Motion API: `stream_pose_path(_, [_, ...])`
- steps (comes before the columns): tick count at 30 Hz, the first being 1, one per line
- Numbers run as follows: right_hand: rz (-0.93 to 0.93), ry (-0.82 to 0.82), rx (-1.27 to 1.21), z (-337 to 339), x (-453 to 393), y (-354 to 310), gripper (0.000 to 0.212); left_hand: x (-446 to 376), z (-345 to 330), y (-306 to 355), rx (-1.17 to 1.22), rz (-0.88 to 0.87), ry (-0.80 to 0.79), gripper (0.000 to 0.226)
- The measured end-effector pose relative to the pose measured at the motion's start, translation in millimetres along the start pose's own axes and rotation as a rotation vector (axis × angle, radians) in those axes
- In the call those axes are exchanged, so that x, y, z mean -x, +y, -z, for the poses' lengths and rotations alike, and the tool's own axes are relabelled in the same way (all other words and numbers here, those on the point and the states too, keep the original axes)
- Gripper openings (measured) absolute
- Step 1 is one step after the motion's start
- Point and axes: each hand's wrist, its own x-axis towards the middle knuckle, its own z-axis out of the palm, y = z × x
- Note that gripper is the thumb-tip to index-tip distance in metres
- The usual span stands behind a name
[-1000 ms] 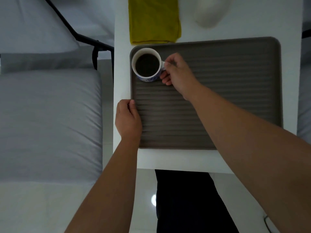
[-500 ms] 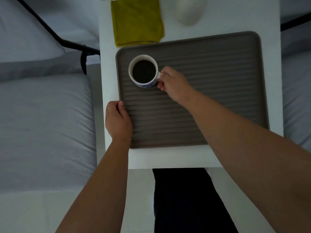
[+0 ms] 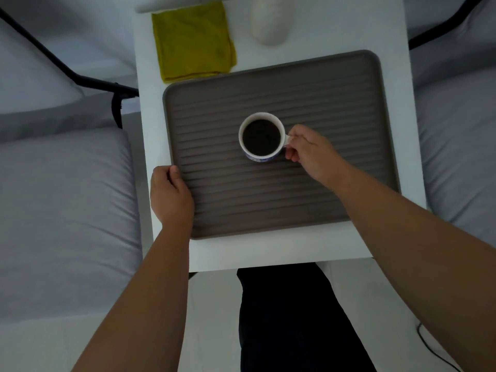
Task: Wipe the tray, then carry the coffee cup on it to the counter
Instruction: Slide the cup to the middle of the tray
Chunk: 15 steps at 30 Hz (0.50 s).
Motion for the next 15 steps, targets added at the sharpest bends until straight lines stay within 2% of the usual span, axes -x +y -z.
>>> stream_pose_path(12, [0.051, 0.041, 0.138, 34.2, 12.5, 19.2, 0.023, -1.0, -1.2, -0.1, -0.004, 0.019, 0.0, 0.029])
stream_pose_path(15, [0.076, 0.032, 0.166, 34.9, 15.9, 20.3, 0.016, -0.3, 0.7, 2.5, -0.009, 0.018, 0.002, 0.028])
